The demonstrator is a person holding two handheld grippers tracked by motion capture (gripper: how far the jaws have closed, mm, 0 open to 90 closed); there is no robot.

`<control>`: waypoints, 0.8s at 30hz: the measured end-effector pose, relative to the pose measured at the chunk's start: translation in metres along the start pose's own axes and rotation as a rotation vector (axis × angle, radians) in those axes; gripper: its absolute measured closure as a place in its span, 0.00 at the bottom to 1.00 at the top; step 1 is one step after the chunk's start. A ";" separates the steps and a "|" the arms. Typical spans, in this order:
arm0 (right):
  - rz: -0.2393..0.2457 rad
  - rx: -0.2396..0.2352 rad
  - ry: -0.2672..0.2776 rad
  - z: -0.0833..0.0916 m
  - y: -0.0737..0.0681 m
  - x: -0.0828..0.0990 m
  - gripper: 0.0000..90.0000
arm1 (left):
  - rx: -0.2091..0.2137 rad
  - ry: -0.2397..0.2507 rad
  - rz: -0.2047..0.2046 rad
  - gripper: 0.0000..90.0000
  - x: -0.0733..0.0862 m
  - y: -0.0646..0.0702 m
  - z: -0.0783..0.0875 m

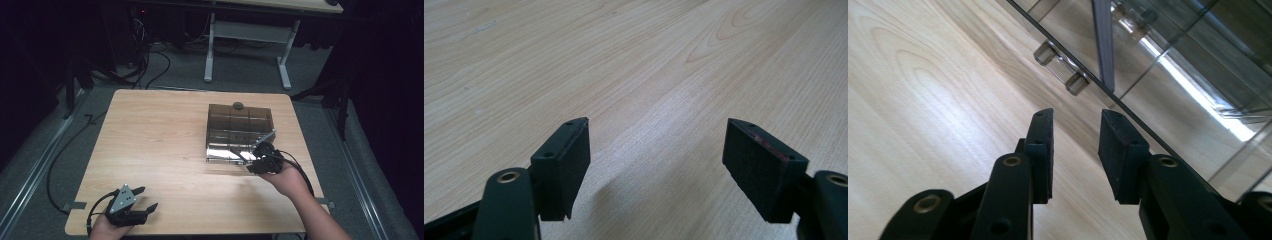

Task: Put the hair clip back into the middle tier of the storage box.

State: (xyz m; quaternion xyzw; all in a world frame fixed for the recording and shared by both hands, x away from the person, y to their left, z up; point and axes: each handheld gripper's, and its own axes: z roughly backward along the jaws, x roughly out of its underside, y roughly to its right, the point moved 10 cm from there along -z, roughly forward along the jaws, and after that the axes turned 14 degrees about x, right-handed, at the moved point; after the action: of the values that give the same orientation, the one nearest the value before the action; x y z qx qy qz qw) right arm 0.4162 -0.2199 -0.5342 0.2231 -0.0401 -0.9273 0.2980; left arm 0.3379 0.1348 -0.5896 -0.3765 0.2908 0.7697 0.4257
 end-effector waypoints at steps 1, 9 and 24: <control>-0.005 -0.005 0.013 0.000 -0.001 0.001 0.74 | -0.001 0.000 0.000 0.31 0.000 0.000 0.000; -0.019 0.008 0.121 -0.005 -0.011 0.012 0.67 | -0.007 0.003 0.002 0.31 0.000 -0.001 0.000; -0.095 0.040 0.359 -0.010 -0.025 0.037 0.62 | -0.028 0.010 0.012 0.31 0.000 -0.003 0.001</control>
State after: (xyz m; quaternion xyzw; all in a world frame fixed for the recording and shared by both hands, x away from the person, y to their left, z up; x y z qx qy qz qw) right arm 0.3805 -0.2201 -0.5624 0.3925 0.0059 -0.8846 0.2518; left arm 0.3402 0.1369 -0.5890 -0.3846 0.2842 0.7744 0.4143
